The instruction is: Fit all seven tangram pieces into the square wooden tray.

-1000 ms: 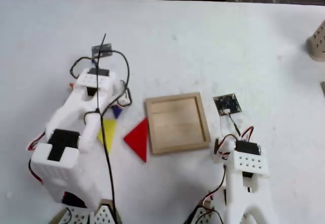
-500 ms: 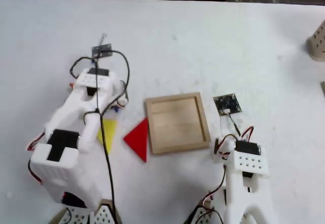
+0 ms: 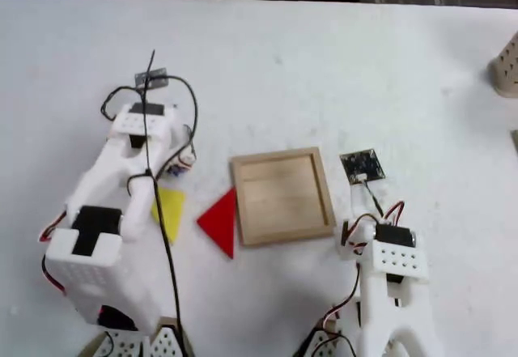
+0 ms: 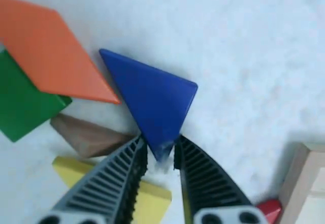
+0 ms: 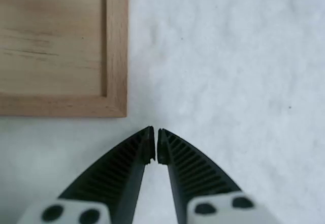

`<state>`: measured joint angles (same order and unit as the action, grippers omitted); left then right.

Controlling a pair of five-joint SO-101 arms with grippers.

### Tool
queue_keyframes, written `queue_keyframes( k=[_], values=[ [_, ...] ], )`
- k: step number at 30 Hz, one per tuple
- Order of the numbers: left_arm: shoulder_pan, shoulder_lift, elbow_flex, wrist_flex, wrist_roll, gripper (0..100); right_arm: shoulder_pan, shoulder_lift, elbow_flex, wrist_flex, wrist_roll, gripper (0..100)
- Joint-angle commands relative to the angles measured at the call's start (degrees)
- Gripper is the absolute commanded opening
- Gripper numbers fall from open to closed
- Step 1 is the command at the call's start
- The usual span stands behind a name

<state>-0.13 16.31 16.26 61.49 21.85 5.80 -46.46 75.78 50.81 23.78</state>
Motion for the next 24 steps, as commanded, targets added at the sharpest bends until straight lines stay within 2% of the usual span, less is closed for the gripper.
queue_keyframes(
  k=[1, 3, 16, 24],
  values=[
    [-1.4, -0.8, -2.9, 0.6, 0.4, 4, -0.6, -1.0, -0.2, -0.5, 0.6, 1.8],
    [-1.4, -0.8, -2.9, 0.5, 0.4, 2, -0.6, -1.0, -0.2, -0.5, 0.6, 1.8],
    [-0.8, -0.9, -3.6, 0.6, 0.1, 2, -0.6, -1.0, -0.2, -0.5, 0.6, 1.8],
    [0.0, -10.8, -1.1, 0.3, 0.0, 2, -0.6, -1.0, -0.2, -0.6, 0.6, 1.8]
  ],
)
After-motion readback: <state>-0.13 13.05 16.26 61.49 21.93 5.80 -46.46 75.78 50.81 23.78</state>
